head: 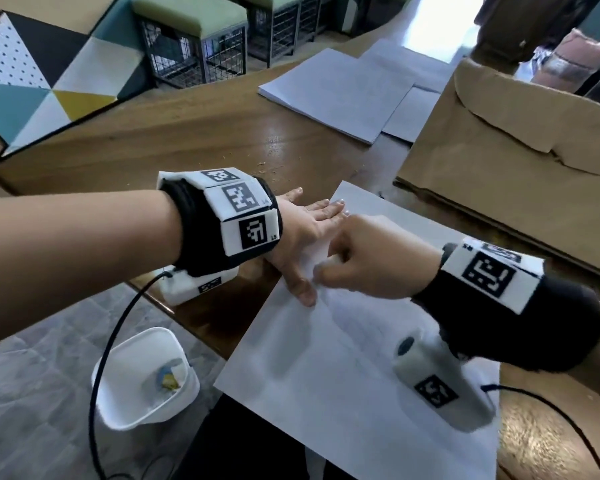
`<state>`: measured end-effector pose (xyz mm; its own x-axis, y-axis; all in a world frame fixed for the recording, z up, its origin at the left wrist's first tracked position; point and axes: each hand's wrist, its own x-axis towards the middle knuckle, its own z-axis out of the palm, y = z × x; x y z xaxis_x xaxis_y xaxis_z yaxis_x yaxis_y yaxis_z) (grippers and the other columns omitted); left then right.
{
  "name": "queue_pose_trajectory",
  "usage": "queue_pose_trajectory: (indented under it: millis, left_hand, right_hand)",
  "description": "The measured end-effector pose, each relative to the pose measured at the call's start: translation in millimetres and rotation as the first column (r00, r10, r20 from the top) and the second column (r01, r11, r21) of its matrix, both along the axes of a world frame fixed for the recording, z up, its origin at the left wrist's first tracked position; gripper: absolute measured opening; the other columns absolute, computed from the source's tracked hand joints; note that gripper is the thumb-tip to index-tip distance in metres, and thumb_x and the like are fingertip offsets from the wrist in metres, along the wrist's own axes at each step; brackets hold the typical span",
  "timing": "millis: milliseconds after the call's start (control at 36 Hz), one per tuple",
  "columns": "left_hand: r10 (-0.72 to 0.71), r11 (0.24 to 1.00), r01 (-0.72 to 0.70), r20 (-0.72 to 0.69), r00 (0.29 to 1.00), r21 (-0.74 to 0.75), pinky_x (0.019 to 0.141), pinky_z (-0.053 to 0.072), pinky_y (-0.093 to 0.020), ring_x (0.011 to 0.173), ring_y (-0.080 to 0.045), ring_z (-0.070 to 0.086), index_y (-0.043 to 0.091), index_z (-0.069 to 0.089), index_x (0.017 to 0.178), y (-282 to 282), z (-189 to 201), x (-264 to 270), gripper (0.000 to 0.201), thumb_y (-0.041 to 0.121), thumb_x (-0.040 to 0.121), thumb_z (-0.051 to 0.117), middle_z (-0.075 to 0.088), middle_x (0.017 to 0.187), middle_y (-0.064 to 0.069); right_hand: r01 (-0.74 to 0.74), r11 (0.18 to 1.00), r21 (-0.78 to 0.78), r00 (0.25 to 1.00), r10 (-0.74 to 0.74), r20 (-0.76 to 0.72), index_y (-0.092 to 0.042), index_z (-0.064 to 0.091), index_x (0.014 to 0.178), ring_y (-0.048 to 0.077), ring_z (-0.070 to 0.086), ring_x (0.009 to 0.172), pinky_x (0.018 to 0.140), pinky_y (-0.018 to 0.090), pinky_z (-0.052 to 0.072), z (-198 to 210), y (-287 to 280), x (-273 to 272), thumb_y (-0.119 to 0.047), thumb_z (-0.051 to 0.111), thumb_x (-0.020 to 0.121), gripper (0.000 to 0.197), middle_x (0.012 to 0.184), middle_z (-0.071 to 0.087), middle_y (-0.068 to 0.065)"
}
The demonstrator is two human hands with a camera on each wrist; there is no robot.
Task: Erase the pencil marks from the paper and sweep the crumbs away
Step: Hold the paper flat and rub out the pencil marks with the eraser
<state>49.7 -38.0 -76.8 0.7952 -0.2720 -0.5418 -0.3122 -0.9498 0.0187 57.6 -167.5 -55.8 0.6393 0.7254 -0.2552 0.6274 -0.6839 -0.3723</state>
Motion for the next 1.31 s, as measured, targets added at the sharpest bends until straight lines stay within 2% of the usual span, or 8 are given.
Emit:
queue_pose_trajectory:
  millis: [139, 361, 444, 556, 722, 889, 1111, 1305]
  left_hand:
    - [0.01, 0.999, -0.01, 0.008, 1.0, 0.031, 0.115, -0.012, -0.046, 0.145, -0.013, -0.019, 0.011, -0.021, 0.148, -1.2, 0.3, -1.7, 0.131, 0.067, 0.066, 0.065, -0.022, 0.157, -0.004]
    - [0.001, 1.0, -0.001, 0.0, 1.0, 0.018, 0.115, -0.011, -0.048, 0.145, -0.016, -0.021, 0.013, -0.013, 0.15, -2.2, 2.9, -2.1, 0.126, 0.065, 0.066, 0.066, -0.022, 0.157, -0.006]
    - [0.017, 0.999, -0.017, -0.005, 1.0, 0.031, 0.115, -0.012, -0.047, 0.145, -0.014, -0.02, 0.011, -0.019, 0.148, -1.8, 2.5, -2.4, 0.13, 0.066, 0.066, 0.065, -0.024, 0.156, -0.005]
    - [0.018, 0.999, -0.018, -0.004, 1.0, 0.045, 0.116, -0.011, -0.047, 0.145, -0.012, -0.02, 0.012, -0.022, 0.147, -2.4, 2.5, -2.4, 0.13, 0.066, 0.067, 0.064, -0.023, 0.156, -0.002]
    - [0.007, 1.0, -0.007, -0.005, 1.0, 0.027, 0.115, -0.011, -0.05, 0.145, -0.016, -0.02, 0.014, -0.014, 0.15, -2.6, 4.3, -2.9, 0.126, 0.066, 0.067, 0.065, -0.023, 0.156, -0.006]
    - [0.036, 0.999, -0.036, -0.005, 0.999, 0.029, 0.117, -0.01, -0.048, 0.145, -0.011, -0.019, 0.012, -0.022, 0.147, -1.4, 2.6, -3.6, 0.13, 0.065, 0.067, 0.066, -0.023, 0.157, -0.001]
    - [0.037, 0.998, -0.037, -0.011, 0.999, 0.045, 0.117, -0.009, -0.049, 0.145, -0.012, -0.02, 0.011, -0.023, 0.146, -2.8, 3.0, -2.5, 0.13, 0.064, 0.067, 0.065, -0.024, 0.156, -0.001]
    - [0.04, 0.999, -0.039, -0.012, 0.999, 0.026, 0.115, -0.01, -0.05, 0.145, -0.011, -0.019, 0.017, -0.023, 0.147, -1.0, 3.1, -3.7, 0.13, 0.065, 0.066, 0.066, -0.024, 0.156, 0.002]
  right_hand:
    - [0.167, 0.984, -0.063, 0.986, -0.168, -0.011, -0.015, 0.051, 0.043, 0.005, 0.039, 0.027, 0.031, 0.01, 0.031, 6.6, -5.5, 30.8, -0.025, 0.066, 0.075, 0.037, 0.024, 0.04, -0.006]
    - [-0.045, 0.999, -0.023, 0.999, 0.045, -0.008, -0.018, 0.038, 0.041, 0.01, 0.042, 0.044, 0.041, 0.014, 0.029, -0.1, -0.8, -2.7, -0.018, 0.064, 0.076, 0.044, 0.042, 0.041, -0.002]
    - [0.067, 0.993, -0.092, 0.996, -0.072, -0.051, -0.016, 0.047, 0.043, 0.006, 0.043, 0.031, 0.033, 0.012, 0.031, 4.1, -3.3, 19.2, -0.023, 0.068, 0.075, 0.039, 0.03, 0.042, -0.006]
    - [0.186, 0.983, -0.002, 0.976, -0.184, 0.113, -0.01, 0.044, 0.046, 0.015, 0.036, 0.044, 0.033, 0.011, 0.029, 7.2, -5.9, 35.4, -0.018, 0.062, 0.076, 0.036, 0.044, 0.038, 0.002]
    - [-0.104, 0.992, 0.071, 0.993, 0.099, 0.07, -0.019, 0.028, 0.038, 0.007, 0.045, 0.049, 0.049, 0.012, 0.035, -2.0, -3.8, -5.1, -0.017, 0.067, 0.074, 0.053, 0.039, 0.034, 0.001]
    - [0.146, 0.989, 0.024, 0.976, -0.148, 0.159, -0.013, 0.036, 0.043, 0.015, 0.027, 0.046, 0.036, 0.016, 0.025, 2.9, -10.3, 43.1, -0.026, 0.068, 0.074, 0.047, 0.043, 0.027, -0.002]
    - [-0.132, 0.991, -0.012, 0.989, 0.133, 0.072, -0.016, 0.036, 0.042, 0.012, 0.037, 0.046, 0.044, 0.017, 0.032, -0.2, -20.5, 12.3, -0.03, 0.068, 0.077, 0.049, 0.044, 0.03, 0.001]
    - [0.036, 0.999, 0.039, 0.995, -0.04, 0.095, -0.019, 0.049, 0.043, 0.01, 0.038, 0.044, 0.038, 0.013, 0.029, 4.9, -13.4, 45.2, -0.033, 0.068, 0.076, 0.041, 0.043, 0.036, -0.002]
